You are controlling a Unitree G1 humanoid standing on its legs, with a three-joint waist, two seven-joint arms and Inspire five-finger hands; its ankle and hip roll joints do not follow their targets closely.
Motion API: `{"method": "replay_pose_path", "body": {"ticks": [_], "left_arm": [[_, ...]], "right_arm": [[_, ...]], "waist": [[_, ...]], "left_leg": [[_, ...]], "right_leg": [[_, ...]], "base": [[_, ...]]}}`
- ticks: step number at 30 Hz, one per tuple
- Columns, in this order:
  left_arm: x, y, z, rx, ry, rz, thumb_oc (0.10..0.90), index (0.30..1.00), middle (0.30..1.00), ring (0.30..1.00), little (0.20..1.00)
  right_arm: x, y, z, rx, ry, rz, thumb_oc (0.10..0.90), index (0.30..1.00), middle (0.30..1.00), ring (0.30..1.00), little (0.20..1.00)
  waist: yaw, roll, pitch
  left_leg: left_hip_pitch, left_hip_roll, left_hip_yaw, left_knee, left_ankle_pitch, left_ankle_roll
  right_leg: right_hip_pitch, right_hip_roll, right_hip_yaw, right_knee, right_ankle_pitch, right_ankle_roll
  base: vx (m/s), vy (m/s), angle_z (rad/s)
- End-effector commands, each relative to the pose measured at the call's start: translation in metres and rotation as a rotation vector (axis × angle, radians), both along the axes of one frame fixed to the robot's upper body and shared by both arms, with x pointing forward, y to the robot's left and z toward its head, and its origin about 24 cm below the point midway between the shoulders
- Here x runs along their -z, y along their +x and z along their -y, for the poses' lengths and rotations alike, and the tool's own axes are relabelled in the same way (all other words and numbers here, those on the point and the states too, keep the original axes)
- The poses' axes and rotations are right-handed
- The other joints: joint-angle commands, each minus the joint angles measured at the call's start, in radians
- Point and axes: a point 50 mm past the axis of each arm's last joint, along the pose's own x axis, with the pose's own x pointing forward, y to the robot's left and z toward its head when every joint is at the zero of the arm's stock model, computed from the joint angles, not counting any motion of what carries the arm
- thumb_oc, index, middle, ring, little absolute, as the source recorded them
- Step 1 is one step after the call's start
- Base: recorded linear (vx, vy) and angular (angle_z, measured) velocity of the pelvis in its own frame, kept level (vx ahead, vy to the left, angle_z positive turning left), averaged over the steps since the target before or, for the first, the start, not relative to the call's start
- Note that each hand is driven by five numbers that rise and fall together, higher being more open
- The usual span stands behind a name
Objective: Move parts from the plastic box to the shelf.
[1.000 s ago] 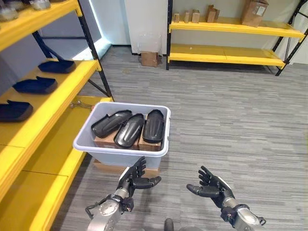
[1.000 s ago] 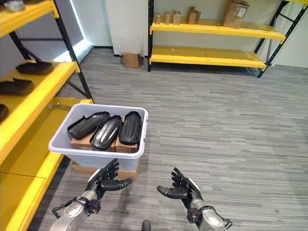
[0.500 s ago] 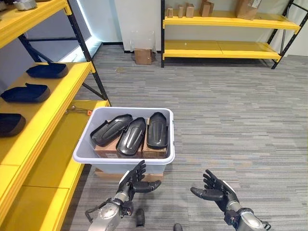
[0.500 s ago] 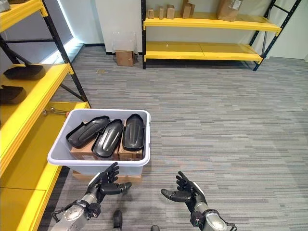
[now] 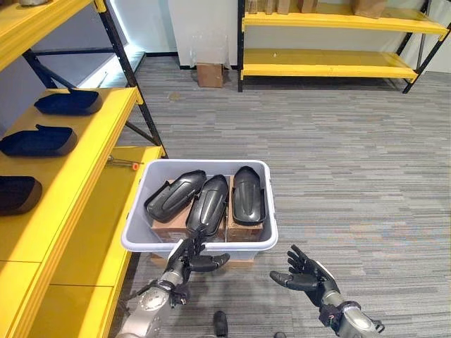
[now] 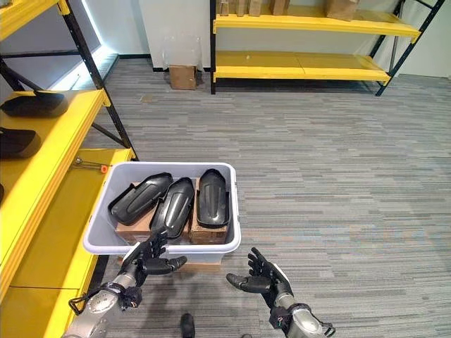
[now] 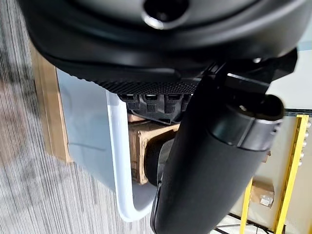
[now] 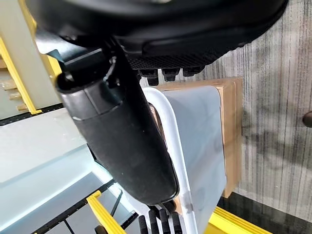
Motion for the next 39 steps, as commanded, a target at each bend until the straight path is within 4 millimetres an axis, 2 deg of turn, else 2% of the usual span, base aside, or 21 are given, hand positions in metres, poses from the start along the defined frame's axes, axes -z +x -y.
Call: {"method": "replay_pose_path", "body": {"ticks": [1, 7, 8, 12, 13, 14, 15, 16, 17, 18, 20, 21, 22, 26, 28, 30, 32, 39], "left_arm": [[-0.034, 0.024, 0.001, 0.008, -0.023, 0.205, 0.9, 1.0, 1.0, 1.0, 1.0], [-0.038, 0.026, 0.006, 0.019, -0.043, 0.219, 0.9, 1.0, 1.0, 1.0, 1.0], [-0.039, 0.026, 0.007, 0.036, -0.033, 0.223, 0.9, 1.0, 1.0, 1.0, 1.0], [-0.042, 0.025, 0.006, 0.046, -0.023, 0.233, 0.9, 1.0, 1.0, 1.0, 1.0], [-0.042, 0.024, 0.006, 0.044, -0.019, 0.233, 0.9, 1.0, 1.0, 1.0, 1.0], [-0.042, 0.023, 0.004, 0.042, -0.013, 0.231, 0.9, 1.0, 1.0, 1.0, 1.0], [-0.042, 0.023, 0.004, 0.042, -0.013, 0.23, 0.9, 1.0, 1.0, 1.0, 1.0], [-0.039, 0.021, 0.004, 0.046, -0.016, 0.219, 0.9, 1.0, 1.0, 1.0, 1.0], [-0.039, 0.021, 0.004, 0.046, -0.017, 0.218, 0.9, 1.0, 1.0, 1.0, 1.0], [-0.039, 0.021, 0.003, 0.04, -0.019, 0.218, 0.9, 1.0, 1.0, 1.0, 1.0], [-0.039, 0.022, 0.002, 0.037, -0.021, 0.217, 0.9, 1.0, 1.0, 1.0, 1.0], [-0.035, 0.018, 0.003, 0.028, -0.044, 0.202, 0.9, 1.0, 1.0, 1.0, 1.0], [-0.035, 0.018, 0.002, 0.021, -0.049, 0.203, 0.9, 1.0, 1.0, 1.0, 1.0], [-0.035, 0.017, 0.003, 0.018, -0.059, 0.207, 0.9, 1.0, 1.0, 1.0, 1.0], [-0.032, 0.016, 0.009, 0.036, -0.072, 0.198, 0.9, 1.0, 1.0, 1.0, 1.0], [-0.032, 0.016, 0.01, 0.031, -0.079, 0.201, 0.9, 1.0, 1.0, 1.0, 1.0], [-0.031, 0.015, 0.01, 0.024, -0.083, 0.196, 0.9, 1.0, 1.0, 1.0, 1.0], [-0.032, 0.02, 0.014, 0.022, -0.089, 0.201, 0.9, 1.0, 1.0, 1.0, 1.0]], "right_arm": [[-0.039, 0.033, -0.01, -0.029, 0.044, 0.237, 0.9, 1.0, 1.0, 1.0, 1.0], [-0.047, 0.042, -0.02, -0.063, 0.048, 0.281, 0.9, 1.0, 1.0, 1.0, 1.0], [-0.047, 0.04, -0.02, -0.059, 0.056, 0.277, 0.9, 1.0, 1.0, 1.0, 1.0], [-0.045, 0.038, -0.021, -0.052, 0.067, 0.268, 0.9, 1.0, 1.0, 1.0, 1.0], [-0.044, 0.038, -0.024, -0.057, 0.075, 0.265, 0.9, 1.0, 1.0, 1.0, 1.0], [-0.043, 0.037, -0.025, -0.058, 0.08, 0.259, 0.9, 1.0, 1.0, 1.0, 1.0], [-0.043, 0.037, -0.025, -0.059, 0.08, 0.259, 0.9, 1.0, 1.0, 1.0, 1.0], [-0.042, 0.037, -0.028, -0.076, 0.096, 0.253, 0.9, 1.0, 1.0, 1.0, 1.0], [-0.043, 0.037, -0.028, -0.086, 0.096, 0.256, 0.9, 1.0, 1.0, 1.0, 1.0], [-0.044, 0.038, -0.029, -0.094, 0.092, 0.257, 0.9, 1.0, 1.0, 1.0, 1.0], [-0.044, 0.038, -0.028, -0.095, 0.087, 0.261, 0.9, 1.0, 1.0, 1.0, 1.0], [-0.043, 0.037, -0.027, -0.094, 0.081, 0.256, 0.9, 1.0, 1.0, 1.0, 1.0], [-0.043, 0.037, -0.026, -0.094, 0.079, 0.257, 0.9, 1.0, 1.0, 1.0, 1.0], [-0.046, 0.036, -0.023, -0.091, 0.069, 0.267, 0.9, 1.0, 1.0, 1.0, 1.0], [-0.044, 0.034, -0.019, -0.068, 0.066, 0.261, 0.9, 1.0, 1.0, 1.0, 1.0], [-0.046, 0.035, -0.018, -0.063, 0.067, 0.271, 0.9, 1.0, 1.0, 1.0, 1.0], [-0.049, 0.036, -0.015, -0.062, 0.059, 0.287, 0.9, 1.0, 1.0, 1.0, 1.0], [-0.051, 0.038, -0.009, -0.02, 0.048, 0.293, 0.9, 1.0, 1.0, 1.0, 1.0]], "waist": [[0.004, -0.041, -0.09], [0.009, -0.045, -0.079], [0.003, -0.039, -0.069], [-0.008, -0.017, -0.044], [-0.012, 0.006, -0.024], [-0.012, 0.014, -0.02], [-0.013, 0.013, -0.019], [-0.025, 0.031, -0.013], [-0.027, 0.034, -0.005], [-0.027, 0.027, 0.004], [-0.031, 0.022, 0.01], [-0.036, 0.017, 0.002], [-0.042, 0.013, 0.005], [-0.046, 0.0, 0.016], [-0.052, -0.012, -0.008], [-0.052, -0.01, -0.016], [-0.045, -0.007, -0.029], [-0.06, 0.002, -0.045]], "left_leg": [[-0.045, 0.082, -0.032, 0.074, -0.1, -0.048], [-0.043, 0.048, -0.04, 0.095, -0.138, -0.015], [-0.038, 0.025, -0.052, 0.096, -0.146, 0.003], [-0.025, 0.009, -0.068, 0.09, -0.149, 0.022], [0.002, 0.007, -0.068, 0.07, -0.149, 0.035], [0.017, 0.004, -0.062, 0.058, -0.151, 0.036], [0.018, 0.003, -0.063, 0.057, -0.151, 0.036], [0.046, 0.007, -0.068, 0.036, -0.146, 0.035], [0.056, 0.006, -0.069, 0.029, -0.142, 0.033], [0.066, -0.002, -0.067, 0.025, -0.142, 0.032], [0.079, -0.008, -0.067, 0.017, -0.143, 0.032], [0.097, -0.018, -0.068, 0.0, -0.148, 0.03], [0.106, -0.021, -0.067, 0.001, -0.153, 0.028], [0.131, -0.025, -0.07, 0.025, -0.187, 0.017], [0.144, -0.027, -0.073, 0.046, -0.214, 0.008], [0.148, -0.022, -0.076, 0.05, -0.217, 0.002], [0.155, -0.015, -0.072, 0.048, -0.221, -0.001], [0.158, 0.021, -0.096, 0.068, -0.23, -0.039]], "right_leg": [[0.008, -0.039, -0.023, 0.042, 0.041, 0.037], [-0.032, -0.069, 0.0, 0.126, 0.108, 0.067], [-0.06, -0.072, 0.023, 0.194, 0.153, 0.072], [-0.125, -0.053, 0.051, 0.325, 0.209, 0.058], [-0.184, -0.025, 0.025, 0.415, 0.193, 0.04], [-0.209, -0.016, -0.005, 0.434, 0.174, 0.035], [-0.209, -0.017, -0.005, 0.436, 0.172, 0.034], [-0.262, 0.064, -0.02, 0.443, 0.077, 0.012], [-0.301, 0.115, -0.039, 0.435, 0.029, -0.002], [-0.311, 0.129, -0.067, 0.413, 0.015, -0.008], [-0.304, 0.131, -0.096, 0.374, 0.019, -0.016], [-0.303, 0.148, -0.099, 0.288, 0.031, -0.025], [-0.328, 0.167, -0.075, 0.245, 0.05, -0.023], [-0.326, 0.142, -0.094, 0.127, 0.12, -0.012], [-0.249, 0.141, -0.066, 0.058, 0.127, -0.028], [-0.232, 0.147, -0.06, 0.048, 0.127, -0.033], [-0.216, 0.142, -0.086, 0.044, 0.124, -0.035], [-0.186, 0.152, -0.09, 0.059, 0.075, -0.063]], "base": [[0.04, 0.044, -0.03], [0.02, 0.128, -0.03], [0.01, 0.177, -0.01], [0.01, 0.189, 0.14], [0.05, 0.328, 0.13], [0.04, 0.234, 0.01], [0.09, 0.176, -0.08], [0.09, 0.14, -0.13], [0.11, 0.148, -0.09], [0.07, 0.054, -0.03], [0.08, 0.015, 0.03], [0.12, -0.002, -0.01], [0.15, -0.012, 0.03], [0.12, -0.064, 0.02], [0.2, -0.112, 0.13], [0.13, -0.073, 0.36], [0.14, -0.08, 0.19], [0.1, -0.083, 0.1]]}}
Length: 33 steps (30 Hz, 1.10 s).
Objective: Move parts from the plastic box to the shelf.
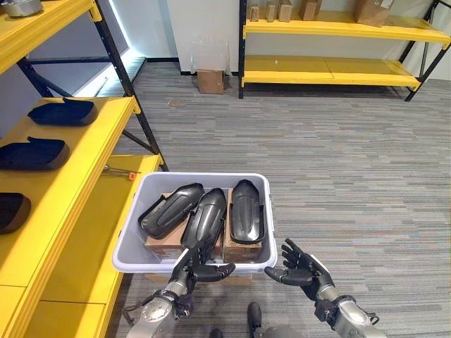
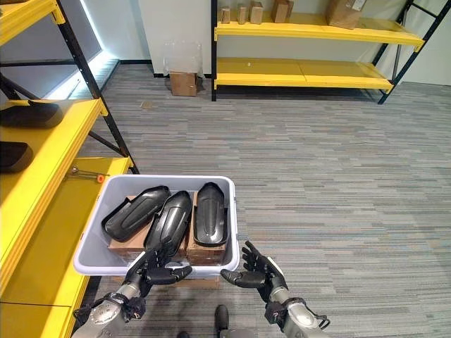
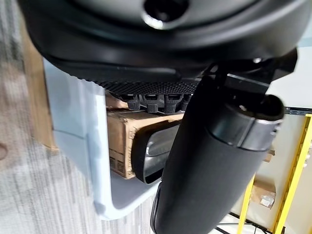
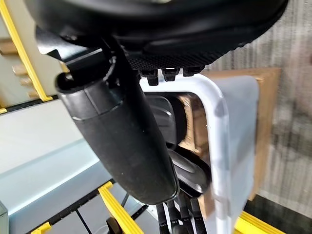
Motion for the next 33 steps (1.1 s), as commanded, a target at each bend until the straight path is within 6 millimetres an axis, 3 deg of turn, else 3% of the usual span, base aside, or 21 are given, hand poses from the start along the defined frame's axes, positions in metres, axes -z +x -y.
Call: {"method": "replay_pose_path", "body": {"ticks": [1, 3, 5, 7, 8, 9, 11, 12, 13, 14, 15, 17, 18, 20, 26, 33], "left_arm": [[-0.037, 0.032, 0.004, -0.002, -0.047, 0.222, 0.9, 1.0, 1.0, 1.0, 1.0], [-0.037, 0.031, -0.001, -0.041, -0.054, 0.222, 0.9, 1.0, 1.0, 1.0, 1.0], [-0.036, 0.028, -0.004, -0.065, -0.065, 0.213, 0.9, 1.0, 1.0, 1.0, 1.0], [-0.039, 0.029, -0.008, -0.079, -0.061, 0.223, 0.9, 1.0, 1.0, 1.0, 1.0], [-0.039, 0.029, -0.008, -0.079, -0.06, 0.223, 0.9, 1.0, 1.0, 1.0, 1.0], [-0.039, 0.027, -0.009, -0.077, -0.053, 0.223, 0.9, 1.0, 1.0, 1.0, 1.0], [-0.038, 0.025, -0.011, -0.078, -0.05, 0.216, 0.9, 1.0, 1.0, 1.0, 1.0], [-0.038, 0.025, -0.011, -0.077, -0.05, 0.216, 0.9, 1.0, 1.0, 1.0, 1.0], [-0.038, 0.023, -0.011, -0.075, -0.04, 0.216, 0.9, 1.0, 1.0, 1.0, 1.0], [-0.038, 0.022, -0.012, -0.079, -0.04, 0.217, 0.9, 1.0, 1.0, 1.0, 1.0], [-0.038, 0.022, -0.01, -0.078, -0.044, 0.219, 0.9, 1.0, 1.0, 1.0, 1.0], [-0.038, 0.024, -0.008, -0.067, -0.046, 0.223, 0.9, 1.0, 1.0, 1.0, 1.0], [-0.038, 0.023, -0.008, -0.071, -0.059, 0.221, 0.9, 1.0, 1.0, 1.0, 1.0], [-0.039, 0.025, -0.007, -0.054, -0.055, 0.23, 0.9, 1.0, 1.0, 1.0, 1.0], [-0.043, 0.021, -0.015, -0.038, -0.034, 0.242, 0.9, 1.0, 1.0, 1.0, 1.0], [-0.05, 0.019, -0.023, -0.026, -0.021, 0.272, 0.9, 1.0, 1.0, 1.0, 1.0]], "right_arm": [[-0.039, 0.025, -0.002, 0.009, 0.052, 0.234, 0.9, 1.0, 1.0, 1.0, 1.0], [-0.039, 0.025, 0.001, 0.022, 0.052, 0.238, 0.9, 1.0, 1.0, 1.0, 1.0], [-0.039, 0.024, 0.004, 0.029, 0.046, 0.234, 0.9, 1.0, 1.0, 1.0, 1.0], [-0.044, 0.026, 0.006, 0.023, 0.049, 0.253, 0.9, 1.0, 1.0, 1.0, 1.0], [-0.044, 0.026, 0.006, 0.023, 0.049, 0.252, 0.9, 1.0, 1.0, 1.0, 1.0], [-0.046, 0.025, 0.008, 0.018, 0.036, 0.259, 0.9, 1.0, 1.0, 1.0, 1.0], [-0.049, 0.025, 0.011, 0.032, 0.026, 0.272, 0.9, 1.0, 1.0, 1.0, 1.0], [-0.049, 0.025, 0.011, 0.032, 0.026, 0.272, 0.9, 1.0, 1.0, 1.0, 1.0], [-0.052, 0.026, 0.013, 0.046, 0.027, 0.293, 0.9, 1.0, 1.0, 1.0, 1.0], [-0.058, 0.028, 0.015, 0.041, 0.01, 0.323, 0.9, 1.0, 1.0, 1.0, 1.0], [-0.059, 0.028, 0.018, 0.038, -0.006, 0.329, 0.9, 1.0, 1.0, 1.0, 1.0], [-0.062, 0.029, 0.021, 0.043, -0.025, 0.341, 0.9, 1.0, 1.0, 1.0, 1.0], [-0.065, 0.028, 0.021, 0.037, -0.028, 0.353, 0.9, 1.0, 1.0, 1.0, 1.0], [-0.064, 0.024, 0.025, 0.052, -0.035, 0.355, 0.9, 1.0, 1.0, 1.0, 1.0], [-0.075, 0.021, 0.029, 0.024, -0.073, 0.395, 0.9, 1.0, 1.0, 1.0, 1.0], [-0.115, 0.024, 0.044, -0.001, -0.252, 0.585, 0.9, 1.0, 1.0, 1.0, 1.0]], "waist": [[-0.005, -0.005, -0.056], [-0.006, -0.008, -0.046], [0.004, -0.015, -0.02], [0.035, -0.041, 0.032], [0.035, -0.04, 0.031], [0.038, -0.048, 0.034], [0.037, -0.061, 0.031], [0.038, -0.061, 0.032], [0.04, -0.064, 0.026], [0.042, -0.044, 0.012], [0.043, -0.032, 0.01], [0.042, -0.016, 0.004], [0.037, -0.005, -0.005], [0.03, 0.004, -0.021], [0.032, -0.015, -0.031], [0.032, -0.036, -0.032]], "left_leg": [[0.035, -0.002, -0.002, 0.072, -0.127, 0.0], [0.005, 0.028, -0.003, 0.188, -0.111, -0.034], [-0.101, 0.037, -0.015, 0.406, -0.042, -0.059], [-0.246, 0.005, -0.074, 0.657, 0.029, -0.059], [-0.248, 0.005, -0.075, 0.66, 0.028, -0.059], [-0.278, 0.006, -0.081, 0.653, 0.016, -0.046], [-0.294, 0.082, -0.077, 0.541, 0.012, -0.041], [-0.292, 0.082, -0.076, 0.54, 0.012, -0.041], [-0.251, 0.13, -0.095, 0.369, 0.024, -0.046], [-0.23, 0.182, -0.129, 0.161, 0.093, -0.068], [-0.207, 0.206, -0.121, 0.085, 0.131, -0.083], [-0.204, 0.218, -0.113, 0.037, 0.161, -0.101], [-0.183, 0.226, -0.093, 0.02, 0.143, -0.099], [-0.165, 0.22, -0.046, 0.0, 0.145, -0.113], [-0.15, 0.165, 0.012, 0.067, 0.058, -0.076], [-0.182, 0.123, 0.061, 0.116, -0.003, -0.047]], "right_leg": [[-0.024, -0.034, 0.055, 0.116, -0.143, 0.061], [-0.007, -0.023, 0.06, 0.133, -0.173, 0.038], [0.018, -0.022, 0.053, 0.138, -0.187, 0.014], [0.037, -0.026, 0.056, 0.14, -0.191, -0.012], [0.036, -0.025, 0.055, 0.14, -0.192, -0.012], [0.041, -0.028, 0.059, 0.139, -0.198, -0.013], [0.047, -0.042, 0.065, 0.135, -0.205, -0.005], [0.048, -0.042, 0.066, 0.135, -0.205, -0.005], [0.06, -0.046, 0.082, 0.129, -0.211, 0.007], [0.069, -0.03, 0.105, 0.123, -0.231, 0.016], [0.079, -0.027, 0.112, 0.123, -0.238, 0.018], [0.096, -0.028, 0.117, 0.125, -0.25, 0.023], [0.103, -0.029, 0.122, 0.132, -0.267, 0.026], [0.114, -0.048, 0.109, 0.131, -0.265, 0.038], [0.146, -0.142, 0.125, 0.11, -0.24, 0.088], [0.113, -0.213, 0.141, 0.08, -0.203, 0.14]], "base": [[0.1, -0.126, 0.18], [0.11, -0.174, 0.15], [0.0, -0.165, 0.23], [-0.05, -0.177, 0.28], [0.02, -0.116, 0.12], [0.06, -0.03, -0.03], [0.09, -0.008, -0.02], [0.15, 0.061, -0.05], [0.21, 0.142, -0.13], [0.27, 0.189, -0.21], [0.23, 0.204, -0.24], [0.16, 0.173, -0.27], [0.11, 0.117, -0.34], [0.18, 0.236, -0.46], [0.15, 0.239, -0.24], [0.05, 0.173, -0.19]]}}
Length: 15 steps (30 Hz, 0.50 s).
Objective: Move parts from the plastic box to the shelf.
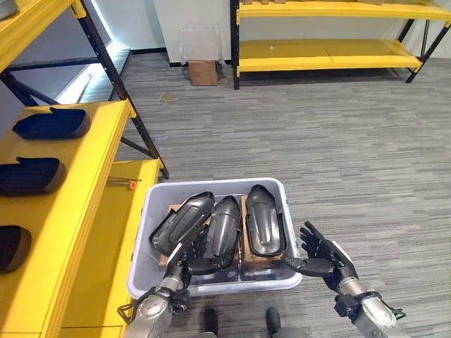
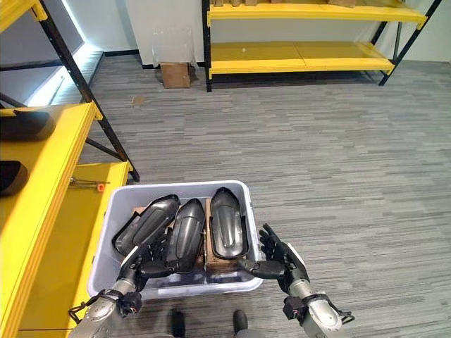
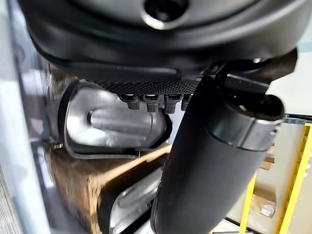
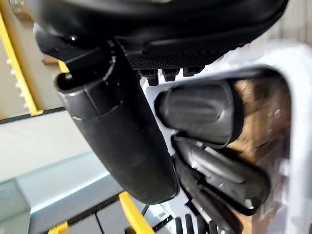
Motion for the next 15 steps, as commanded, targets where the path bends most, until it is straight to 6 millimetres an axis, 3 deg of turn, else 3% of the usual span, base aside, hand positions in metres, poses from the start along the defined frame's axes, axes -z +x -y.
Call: {"method": "replay_pose_path", "body": {"ticks": [1, 7, 15], "left_arm": [[-0.04, 0.017, -0.008, 0.056, -0.007, 0.224, 0.9, 1.0, 1.0, 1.0, 1.0], [-0.047, 0.02, -0.009, 0.08, -0.008, 0.256, 0.9, 1.0, 1.0, 1.0, 1.0], [-0.068, 0.041, -0.004, 0.092, 0.007, 0.356, 0.9, 1.0, 1.0, 1.0, 1.0]], "right_arm": [[-0.069, 0.022, 0.022, 0.008, -0.181, 0.375, 0.9, 1.0, 1.0, 1.0, 1.0], [-0.105, 0.025, 0.03, -0.008, -0.378, 0.535, 0.9, 1.0, 1.0, 1.0, 1.0], [-0.116, 0.059, 0.008, -0.098, -0.605, 0.611, 0.9, 1.0, 1.0, 1.0, 1.0]], "waist": [[-0.002, -0.071, -0.084], [-0.001, -0.085, -0.064], [0.023, -0.097, -0.018]], "left_leg": [[-0.108, 0.052, -0.001, 0.124, -0.091, -0.003], [-0.183, 0.034, -0.002, 0.159, -0.105, 0.005], [-0.289, 0.023, -0.02, 0.196, -0.097, 0.004]], "right_leg": [[0.048, -0.092, -0.032, 0.031, -0.086, 0.054], [0.007, -0.123, -0.051, 0.0, -0.056, 0.069], [-0.059, -0.132, -0.076, -0.015, -0.03, 0.067]], "base": [[0.01, 0.114, -0.08], [-0.02, 0.081, 0.0], [-0.08, 0.01, 0.07]]}}
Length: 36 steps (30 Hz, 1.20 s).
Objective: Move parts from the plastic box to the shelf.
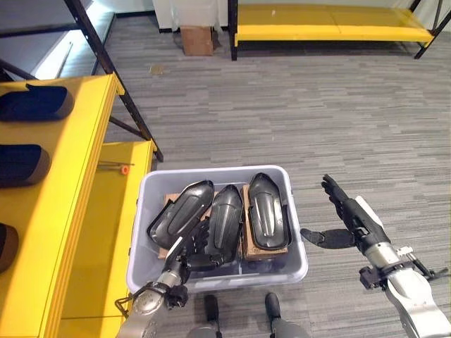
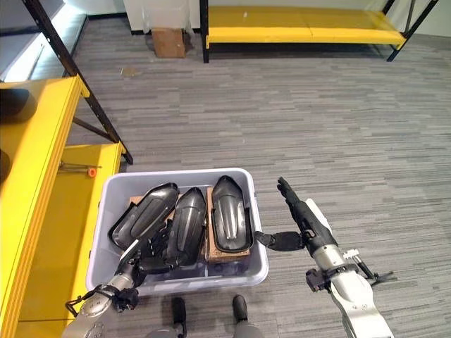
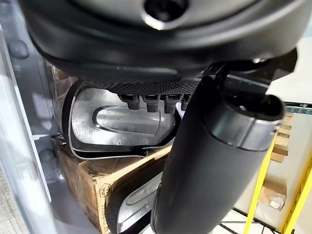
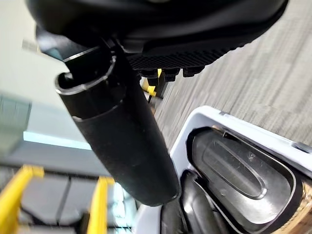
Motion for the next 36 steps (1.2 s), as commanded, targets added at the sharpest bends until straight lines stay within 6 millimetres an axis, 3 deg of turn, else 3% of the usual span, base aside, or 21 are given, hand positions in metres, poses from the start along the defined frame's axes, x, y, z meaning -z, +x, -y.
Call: {"method": "replay_pose_path", "body": {"ticks": [1, 10, 12, 18, 36], "left_arm": [[-0.058, 0.032, -0.004, 0.027, -0.001, 0.306, 0.9, 1.0, 1.0, 1.0, 1.0], [-0.087, 0.054, -0.002, -0.029, -0.006, 0.446, 0.9, 1.0, 1.0, 1.0, 1.0], [-0.093, 0.057, -0.002, -0.049, -0.007, 0.474, 0.9, 1.0, 1.0, 1.0, 1.0], [-0.118, 0.06, -0.011, -0.121, 0.018, 0.596, 0.9, 1.0, 1.0, 1.0, 1.0], [-0.159, 0.049, -0.024, -0.246, -0.027, 0.801, 0.9, 1.0, 1.0, 1.0, 1.0]], "right_arm": [[-0.046, 0.025, -0.015, -0.07, -0.118, 0.263, 0.9, 1.0, 1.0, 1.0, 1.0], [-0.067, 0.063, -0.042, -0.094, -0.433, 0.412, 0.9, 1.0, 1.0, 1.0, 1.0], [-0.071, 0.066, -0.051, -0.099, -0.438, 0.444, 0.9, 1.0, 1.0, 1.0, 1.0], [-0.069, 0.067, -0.069, -0.121, -0.468, 0.476, 0.9, 1.0, 1.0, 1.0, 1.0], [-0.053, 0.057, -0.076, -0.123, -0.433, 0.449, 0.9, 1.0, 1.0, 1.0, 1.0]], "waist": [[0.025, -0.062, 0.008], [0.054, -0.06, 0.094], [0.058, -0.059, 0.114], [0.07, -0.058, 0.159], [0.073, -0.05, 0.212]], "left_leg": [[-0.143, 0.043, -0.004, 0.153, -0.089, -0.012], [-0.218, 0.039, -0.015, 0.169, -0.066, -0.017], [-0.229, 0.04, -0.015, 0.171, -0.062, -0.017], [-0.249, 0.043, -0.017, 0.173, -0.056, -0.018], [-0.297, 0.032, -0.017, 0.165, -0.042, -0.02]], "right_leg": [[0.035, -0.108, -0.051, 0.028, -0.061, 0.048], [-0.036, -0.109, -0.065, 0.047, -0.052, 0.04], [-0.048, -0.108, -0.066, 0.05, -0.05, 0.038], [-0.082, -0.099, -0.067, 0.06, -0.043, 0.033], [-0.135, -0.101, -0.072, 0.061, -0.032, 0.031]], "base": [[-0.12, -0.007, 0.1], [-0.08, -0.009, 0.03], [-0.05, -0.01, 0.02], [-0.05, -0.006, 0.0], [0.0, 0.001, 0.0]]}}
